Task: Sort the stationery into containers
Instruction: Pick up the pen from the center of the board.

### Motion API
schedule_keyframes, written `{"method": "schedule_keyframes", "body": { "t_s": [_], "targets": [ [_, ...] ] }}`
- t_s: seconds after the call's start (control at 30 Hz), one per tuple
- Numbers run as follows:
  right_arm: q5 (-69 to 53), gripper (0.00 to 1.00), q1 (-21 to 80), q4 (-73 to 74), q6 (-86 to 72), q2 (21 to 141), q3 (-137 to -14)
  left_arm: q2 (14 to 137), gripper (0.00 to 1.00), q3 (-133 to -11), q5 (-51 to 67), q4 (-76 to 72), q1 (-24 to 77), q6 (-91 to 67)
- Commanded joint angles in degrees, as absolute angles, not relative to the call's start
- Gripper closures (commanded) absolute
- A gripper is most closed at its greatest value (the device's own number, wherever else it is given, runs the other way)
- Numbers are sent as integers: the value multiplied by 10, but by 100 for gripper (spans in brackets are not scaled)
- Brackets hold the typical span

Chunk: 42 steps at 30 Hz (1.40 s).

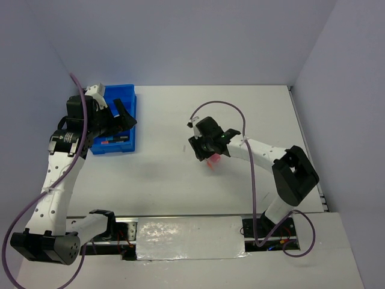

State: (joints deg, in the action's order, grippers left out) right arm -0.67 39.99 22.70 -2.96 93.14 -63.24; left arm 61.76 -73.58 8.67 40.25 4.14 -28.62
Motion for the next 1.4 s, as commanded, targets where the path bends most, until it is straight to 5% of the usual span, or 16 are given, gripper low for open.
{"method": "schedule_keyframes", "body": {
  "t_s": [0.0,0.83,0.97,1.07,1.37],
  "targets": [
    [22,51,405,208,-33,943,-626,612,1,-740,90,390,39,-280],
    [14,54,412,178,-32,1051,-620,621,1,-751,94,392,39,-276],
    [3,66,414,178,-33,1055,-622,624,1,-752,93,392,39,-277],
    [3,98,418,179,-40,1054,-620,627,1,-750,91,391,39,-281],
    [-88,100,428,183,-127,923,-624,674,1,-751,76,409,62,-293]
  ]
}}
